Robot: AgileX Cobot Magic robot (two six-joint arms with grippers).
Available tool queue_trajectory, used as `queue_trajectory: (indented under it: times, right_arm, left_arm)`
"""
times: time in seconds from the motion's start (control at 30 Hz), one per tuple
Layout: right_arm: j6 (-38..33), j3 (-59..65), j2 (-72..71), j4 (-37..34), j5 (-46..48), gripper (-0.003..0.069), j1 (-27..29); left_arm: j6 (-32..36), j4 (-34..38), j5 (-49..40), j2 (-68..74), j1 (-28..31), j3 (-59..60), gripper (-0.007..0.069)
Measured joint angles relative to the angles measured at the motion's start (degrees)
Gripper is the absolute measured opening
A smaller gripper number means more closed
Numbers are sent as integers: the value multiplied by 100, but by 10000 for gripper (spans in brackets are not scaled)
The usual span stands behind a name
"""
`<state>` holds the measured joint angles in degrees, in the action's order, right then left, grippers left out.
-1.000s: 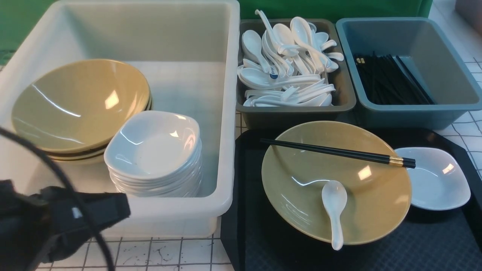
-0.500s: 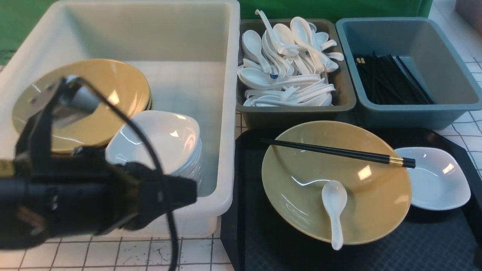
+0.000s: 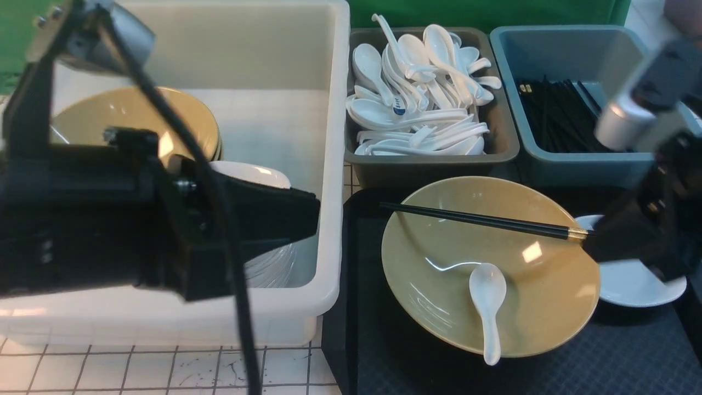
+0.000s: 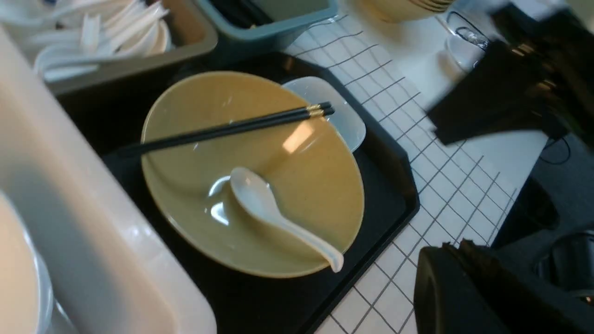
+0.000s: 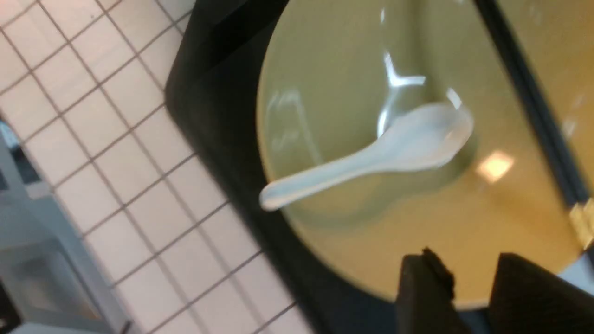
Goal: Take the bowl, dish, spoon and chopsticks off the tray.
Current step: Use the right arm to grab the chopsticks
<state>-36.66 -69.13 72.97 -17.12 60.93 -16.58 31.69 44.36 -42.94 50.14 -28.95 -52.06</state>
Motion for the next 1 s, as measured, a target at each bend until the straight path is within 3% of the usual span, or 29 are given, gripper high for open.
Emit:
queue_trajectory:
  times: [0.17,0.43,1.0]
  right_arm:
    - [-542,-753,1055,573,-17,362,-494]
    - [-772,-1028,2089,1943,-548,514,-1030]
    - [-693,-1030,3346,2637,-1498,536,-1024]
  left_arm:
    - [763,538,76,-429,0,0,-1]
    - [905,602,-49,-737,0,-1,-1]
    - [884,535,-575,-737,0,-1,-1]
